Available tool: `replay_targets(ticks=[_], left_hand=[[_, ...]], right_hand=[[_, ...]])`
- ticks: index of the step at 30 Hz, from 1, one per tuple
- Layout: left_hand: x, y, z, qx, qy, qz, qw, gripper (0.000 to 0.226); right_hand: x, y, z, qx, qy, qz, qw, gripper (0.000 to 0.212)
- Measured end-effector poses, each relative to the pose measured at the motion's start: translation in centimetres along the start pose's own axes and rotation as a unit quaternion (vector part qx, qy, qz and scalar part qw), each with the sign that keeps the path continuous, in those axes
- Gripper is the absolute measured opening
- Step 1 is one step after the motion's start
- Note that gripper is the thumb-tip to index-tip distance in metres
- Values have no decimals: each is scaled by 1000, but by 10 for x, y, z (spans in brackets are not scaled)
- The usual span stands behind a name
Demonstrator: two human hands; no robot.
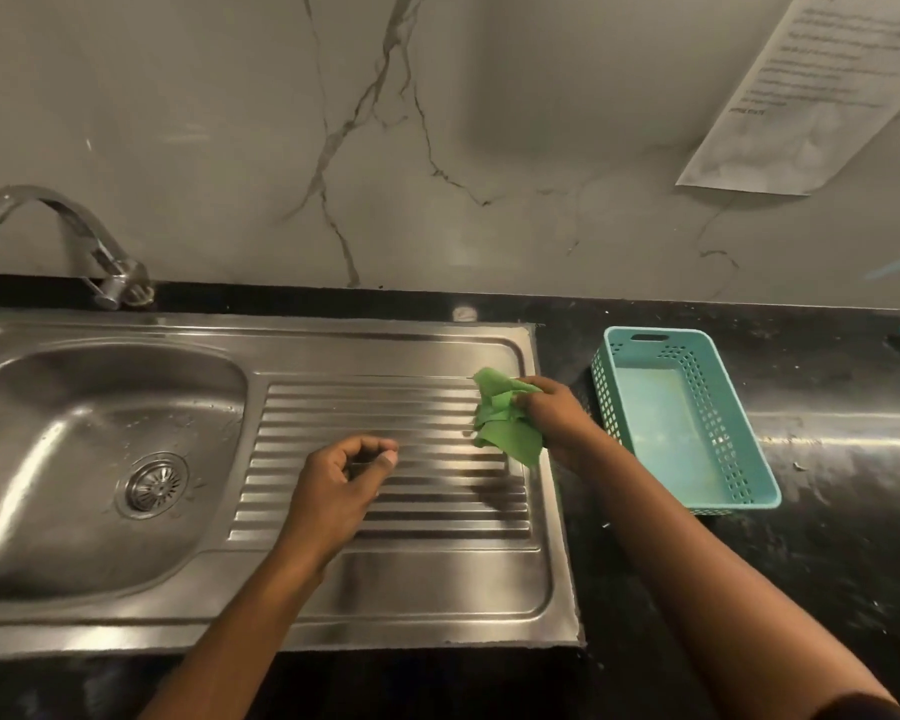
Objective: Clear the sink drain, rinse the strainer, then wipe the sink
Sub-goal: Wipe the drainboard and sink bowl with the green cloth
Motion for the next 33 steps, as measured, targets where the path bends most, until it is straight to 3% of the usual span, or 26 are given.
replay_targets(ticks=[2, 3, 5, 7, 10, 13, 16, 23, 27, 33], left_hand=[[1, -3, -2, -9, -1, 3, 1000, 13], [1, -4, -3, -13, 0, 5, 1000, 13], [1, -5, -8, -22, 1, 5, 1000, 12], [1, -4, -11, -28, 4, 3, 1000, 12], [1, 0, -15, -27, 9, 1, 1000, 10], [-2, 8, -19, -19, 19, 3, 1000, 9], [-3, 14, -28, -16, 22, 8, 1000, 9], [1, 26, -57, 14, 21, -2, 1000, 10], [1, 32, -71, 32, 26, -7, 999, 9], [0, 40, -105, 30, 20, -9, 999, 9]], right_hand=[[-1, 11, 0, -20, -149, -41, 988, 34], [1, 15, 0, -38, -270, -74, 959, 49], [7, 16, 3, -75, -495, -156, 852, 77], [3, 15, 16, -60, -603, -226, 763, 81], [-29, 15, 28, 15, -643, -220, 733, 75], [-47, 8, 25, -21, -654, -237, 718, 72], [-59, -6, 26, -67, -645, -244, 721, 64], [-84, -70, 55, -135, -568, -205, 785, 54], [-59, -75, 38, -189, -408, -163, 878, 38], [-48, -47, 105, -203, -460, -102, 858, 49]])
Point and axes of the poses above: each hand's wrist, its own y-axis towards the middle knuckle, its own z-axis out of the palm, x = y × z, the point moved 7 cm from there along y, towards the middle knuckle, and after that the axes turned 11 degrees about -y, right-handed, at the moved point
